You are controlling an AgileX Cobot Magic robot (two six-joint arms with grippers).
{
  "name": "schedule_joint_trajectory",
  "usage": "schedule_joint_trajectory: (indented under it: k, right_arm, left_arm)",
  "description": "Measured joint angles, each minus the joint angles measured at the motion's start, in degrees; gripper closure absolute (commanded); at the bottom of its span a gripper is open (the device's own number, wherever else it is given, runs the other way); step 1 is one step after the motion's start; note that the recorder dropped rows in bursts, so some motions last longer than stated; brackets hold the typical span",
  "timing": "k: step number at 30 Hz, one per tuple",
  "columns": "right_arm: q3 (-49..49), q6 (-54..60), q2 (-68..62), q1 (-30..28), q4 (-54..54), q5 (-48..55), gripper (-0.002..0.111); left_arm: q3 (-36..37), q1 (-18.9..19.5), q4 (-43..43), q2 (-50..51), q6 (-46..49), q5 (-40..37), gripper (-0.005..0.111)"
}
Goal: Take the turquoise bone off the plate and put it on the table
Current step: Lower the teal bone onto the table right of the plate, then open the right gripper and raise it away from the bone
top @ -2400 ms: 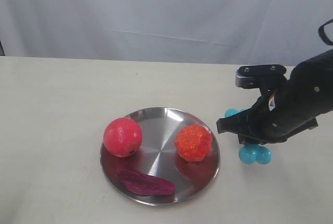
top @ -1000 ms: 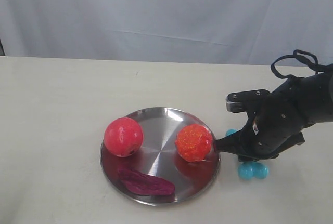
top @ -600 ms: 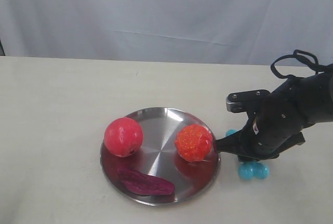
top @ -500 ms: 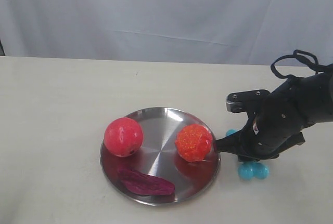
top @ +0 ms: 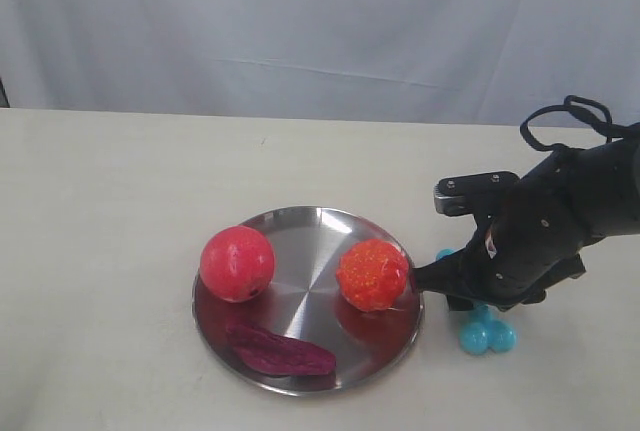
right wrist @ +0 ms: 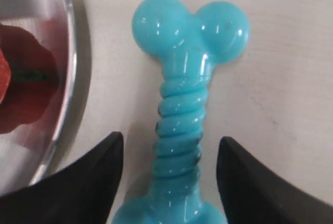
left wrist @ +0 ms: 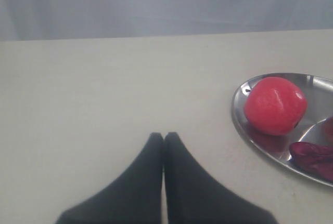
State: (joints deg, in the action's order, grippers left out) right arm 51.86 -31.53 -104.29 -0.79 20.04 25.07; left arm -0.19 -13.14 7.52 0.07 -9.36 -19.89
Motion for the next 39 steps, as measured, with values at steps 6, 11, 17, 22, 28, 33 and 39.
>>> schedule_joint_trajectory:
  k: [6,11,17,22,28,33,39]
  right_arm:
    - [0.00,0.00,0.00,0.00,0.00,-0.23,0.052]
    - [0.00,-0.21,0.11,0.00,0.00,-0.23,0.052]
    - [0.00,-0.21,5.82,0.00,0.12,1.41,0.052]
    - [0.00,-0.21,13.44,0.00,0.12,6.56,0.052]
    - [0.00,-0.21,24.36,0.41,0.28,17.40,0.052]
    - [0.00,-0.21,34.38,3.39,0.51,25.05,0.052]
    - [0.00,-0.36,46.31,9.56,0.51,32.17,0.081]
  left_arm:
    - [0.00,0.00,0.00,0.00,0.00,0.00,0.107]
    - [0.00,0.00,0.00,0.00,0.00,0.00,0.107]
    - [0.00,0.00,0.00,0.00,0.00,0.00,0.107]
    - [0.00,0.00,0.00,0.00,0.00,0.00,0.107]
    - [0.00,0.00,0.00,0.00,0.00,0.00,0.107]
    - [0.00,0.00,0.00,0.00,0.00,0.00,0.107]
    - [0.00,0.00,0.00,0.00,0.00,0.00,0.107]
